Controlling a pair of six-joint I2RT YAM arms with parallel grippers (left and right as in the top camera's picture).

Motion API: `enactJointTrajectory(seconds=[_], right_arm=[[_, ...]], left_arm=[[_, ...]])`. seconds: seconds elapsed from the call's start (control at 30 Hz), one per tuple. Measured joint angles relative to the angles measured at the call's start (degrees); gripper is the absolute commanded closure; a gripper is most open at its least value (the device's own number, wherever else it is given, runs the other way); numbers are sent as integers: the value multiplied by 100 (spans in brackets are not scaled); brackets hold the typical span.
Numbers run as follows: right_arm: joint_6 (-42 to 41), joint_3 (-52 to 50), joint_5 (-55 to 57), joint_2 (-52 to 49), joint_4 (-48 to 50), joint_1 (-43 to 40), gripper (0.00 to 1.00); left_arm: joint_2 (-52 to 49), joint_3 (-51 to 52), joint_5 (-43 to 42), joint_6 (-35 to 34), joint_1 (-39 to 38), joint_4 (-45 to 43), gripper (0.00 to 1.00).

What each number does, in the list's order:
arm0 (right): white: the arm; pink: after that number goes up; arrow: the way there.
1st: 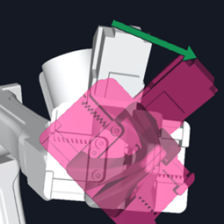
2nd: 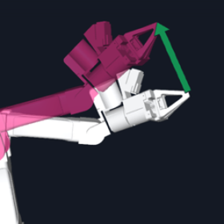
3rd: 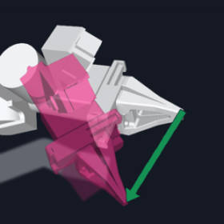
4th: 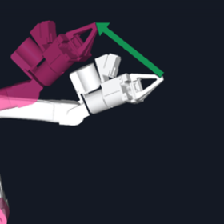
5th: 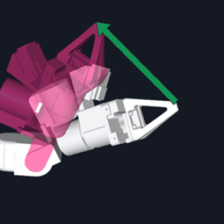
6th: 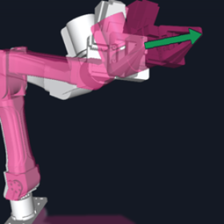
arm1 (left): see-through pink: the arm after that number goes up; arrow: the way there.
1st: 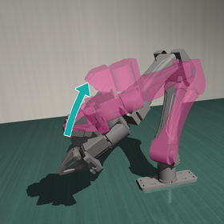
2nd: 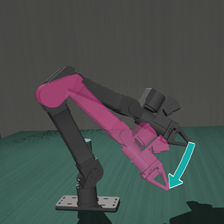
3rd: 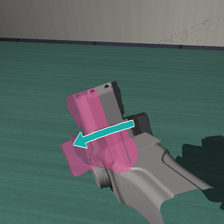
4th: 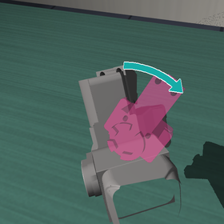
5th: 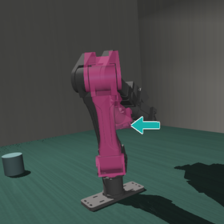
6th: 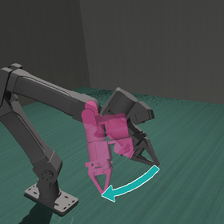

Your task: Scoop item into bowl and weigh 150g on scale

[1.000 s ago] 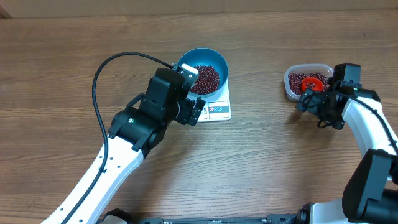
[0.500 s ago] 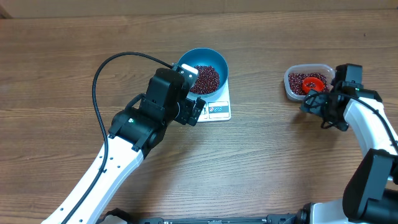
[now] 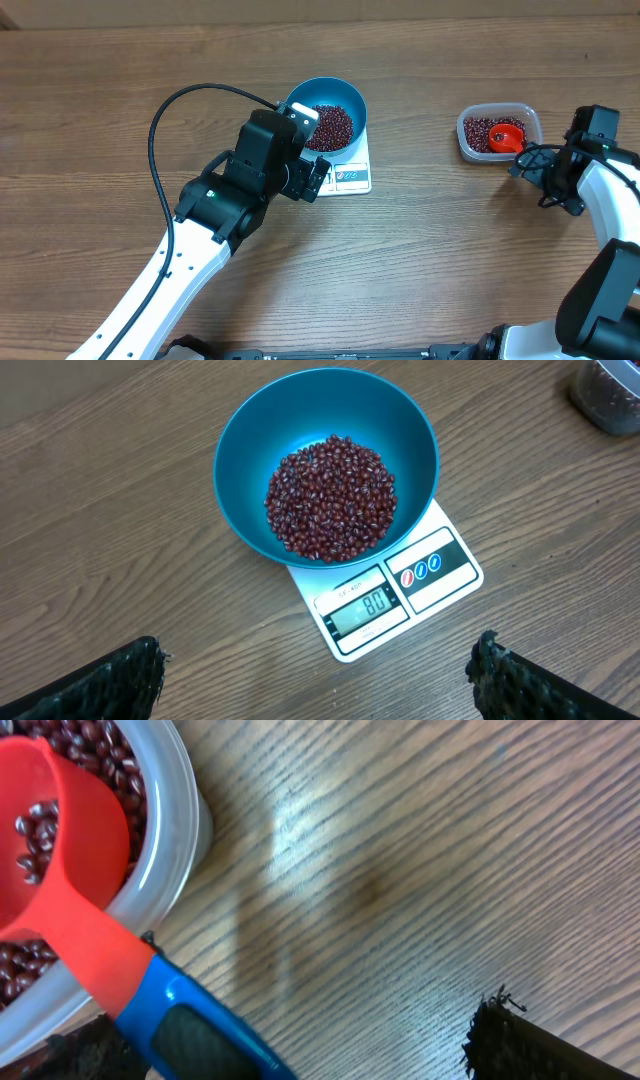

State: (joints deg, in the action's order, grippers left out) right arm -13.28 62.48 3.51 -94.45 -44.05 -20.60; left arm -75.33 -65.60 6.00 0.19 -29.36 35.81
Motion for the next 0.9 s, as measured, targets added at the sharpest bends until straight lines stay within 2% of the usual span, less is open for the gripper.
enactJointTrajectory(seconds=[0.7,0.9], right_arm=[[-144,15,28,0,931,-87,0],[-363,15,-568,0,1012,-393,0]], left_arm=[[0,0,0,0,0,0,0],[0,0,0,0,0,0,0]])
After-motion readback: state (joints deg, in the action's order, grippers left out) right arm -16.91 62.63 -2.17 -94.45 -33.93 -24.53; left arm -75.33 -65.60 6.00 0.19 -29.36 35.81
